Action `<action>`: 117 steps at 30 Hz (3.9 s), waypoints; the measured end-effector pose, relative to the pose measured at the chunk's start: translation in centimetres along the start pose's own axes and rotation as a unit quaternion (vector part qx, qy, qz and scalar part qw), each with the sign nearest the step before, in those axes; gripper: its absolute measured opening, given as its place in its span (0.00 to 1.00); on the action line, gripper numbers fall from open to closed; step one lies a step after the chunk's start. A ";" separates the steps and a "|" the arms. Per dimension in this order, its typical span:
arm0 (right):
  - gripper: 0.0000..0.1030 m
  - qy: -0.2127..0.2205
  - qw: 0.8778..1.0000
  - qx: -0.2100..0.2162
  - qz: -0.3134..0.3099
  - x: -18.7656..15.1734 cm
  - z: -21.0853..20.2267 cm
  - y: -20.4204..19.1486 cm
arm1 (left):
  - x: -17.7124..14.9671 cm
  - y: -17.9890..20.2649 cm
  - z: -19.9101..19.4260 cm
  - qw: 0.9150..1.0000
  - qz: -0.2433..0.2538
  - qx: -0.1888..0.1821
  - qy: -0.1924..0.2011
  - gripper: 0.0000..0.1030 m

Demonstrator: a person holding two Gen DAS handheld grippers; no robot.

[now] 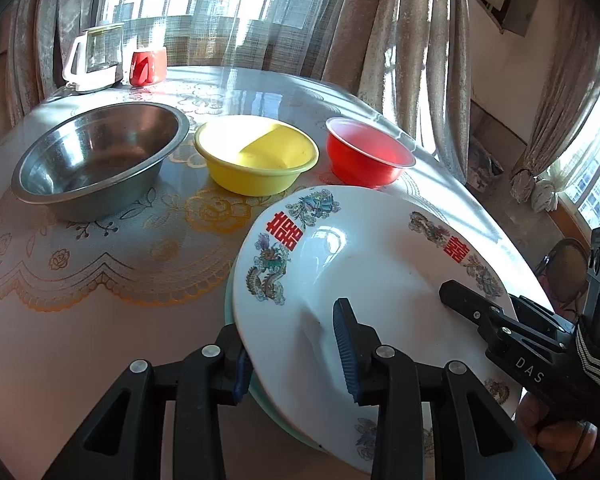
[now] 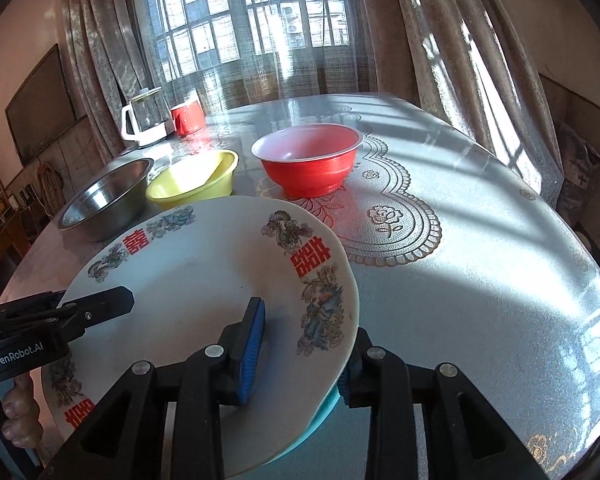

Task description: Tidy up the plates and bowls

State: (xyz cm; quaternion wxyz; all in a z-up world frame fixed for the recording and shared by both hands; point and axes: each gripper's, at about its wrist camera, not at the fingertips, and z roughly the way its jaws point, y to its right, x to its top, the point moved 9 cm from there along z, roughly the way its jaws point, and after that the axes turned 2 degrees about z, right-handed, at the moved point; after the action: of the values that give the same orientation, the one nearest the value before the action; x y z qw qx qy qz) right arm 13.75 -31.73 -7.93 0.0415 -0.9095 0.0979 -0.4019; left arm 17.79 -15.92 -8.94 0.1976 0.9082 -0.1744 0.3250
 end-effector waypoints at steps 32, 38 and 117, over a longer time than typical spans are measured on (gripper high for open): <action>0.31 0.014 1.000 -0.003 0.011 -1.5 -3.2 0.1 | -2.4 1.0 -3.2 1.000 0.004 0.004 0.014 0.39; 0.31 0.011 1.000 0.000 0.016 -1.5 -3.1 0.0 | -2.4 1.0 -3.4 1.000 0.010 0.012 0.015 0.40; 0.55 -0.039 0.985 0.168 -0.026 3.0 -2.5 -15.6 | -3.7 -16.8 -10.5 0.968 -0.236 0.020 0.079 0.79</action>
State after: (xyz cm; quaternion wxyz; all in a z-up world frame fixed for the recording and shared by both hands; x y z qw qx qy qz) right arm 16.11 -17.14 -1.72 0.1864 -0.9070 0.0034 -0.3776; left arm 17.18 4.21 -8.06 0.2635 0.8988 0.0682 0.3435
